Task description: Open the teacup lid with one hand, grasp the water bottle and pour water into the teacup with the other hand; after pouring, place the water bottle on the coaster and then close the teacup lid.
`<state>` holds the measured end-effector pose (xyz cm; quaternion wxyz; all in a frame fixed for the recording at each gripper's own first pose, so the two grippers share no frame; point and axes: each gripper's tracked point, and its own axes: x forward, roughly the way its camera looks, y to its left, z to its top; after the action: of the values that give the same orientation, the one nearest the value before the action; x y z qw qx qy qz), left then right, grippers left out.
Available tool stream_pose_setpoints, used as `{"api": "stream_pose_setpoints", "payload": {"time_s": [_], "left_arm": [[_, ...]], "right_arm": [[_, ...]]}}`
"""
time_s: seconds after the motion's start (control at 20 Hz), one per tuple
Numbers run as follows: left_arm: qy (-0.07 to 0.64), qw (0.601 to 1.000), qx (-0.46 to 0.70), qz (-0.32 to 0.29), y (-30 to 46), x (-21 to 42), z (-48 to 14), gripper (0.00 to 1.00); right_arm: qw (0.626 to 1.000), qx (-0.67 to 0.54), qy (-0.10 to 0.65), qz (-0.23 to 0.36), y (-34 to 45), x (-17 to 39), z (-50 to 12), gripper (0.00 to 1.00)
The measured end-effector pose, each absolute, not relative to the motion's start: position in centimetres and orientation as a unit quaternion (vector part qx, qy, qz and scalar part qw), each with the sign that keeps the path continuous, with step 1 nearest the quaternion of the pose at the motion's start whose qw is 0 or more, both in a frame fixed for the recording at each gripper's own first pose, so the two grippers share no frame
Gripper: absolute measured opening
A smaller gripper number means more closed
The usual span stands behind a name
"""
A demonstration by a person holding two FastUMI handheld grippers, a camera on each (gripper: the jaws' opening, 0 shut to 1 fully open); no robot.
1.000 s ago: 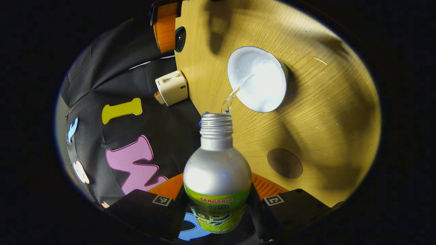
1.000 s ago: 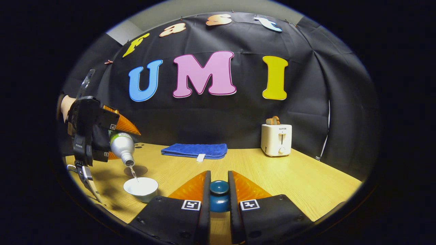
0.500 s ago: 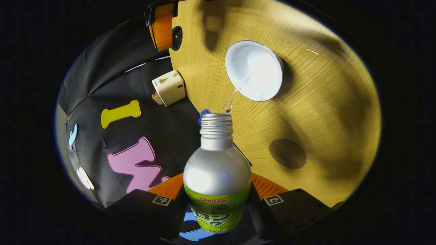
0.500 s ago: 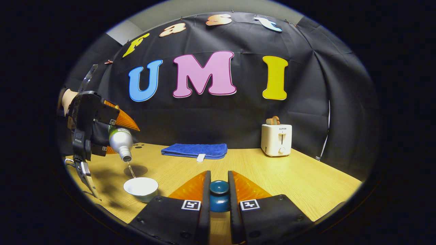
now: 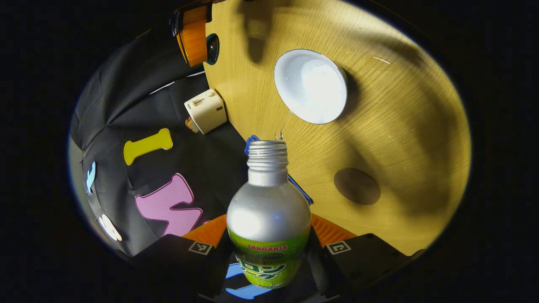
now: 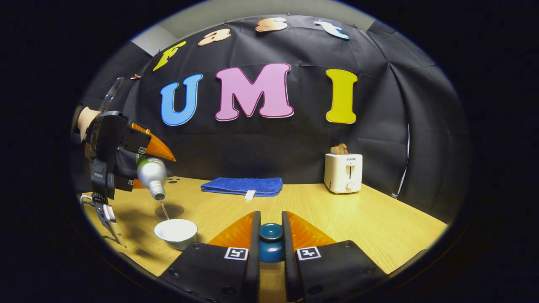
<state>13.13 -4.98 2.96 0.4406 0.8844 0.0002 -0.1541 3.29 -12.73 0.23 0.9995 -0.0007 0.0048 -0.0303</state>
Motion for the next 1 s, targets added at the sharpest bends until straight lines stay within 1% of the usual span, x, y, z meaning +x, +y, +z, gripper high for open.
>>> {"api": "stream_pose_setpoints", "payload": {"time_s": [0.7, 1.0], "left_arm": [[-0.006, 0.424, 0.892, -0.158, -6.3, 12.6, 3.7, 0.83], [-0.013, 0.427, 0.889, -0.165, -7.1, 12.1, 3.5, 0.83]], "right_arm": [[1.0, -0.001, 0.005, -0.03, -12.7, 3.4, 0.2, 0.27], [1.0, -0.001, 0.005, -0.03, -12.7, 3.3, 0.2, 0.27]]}}
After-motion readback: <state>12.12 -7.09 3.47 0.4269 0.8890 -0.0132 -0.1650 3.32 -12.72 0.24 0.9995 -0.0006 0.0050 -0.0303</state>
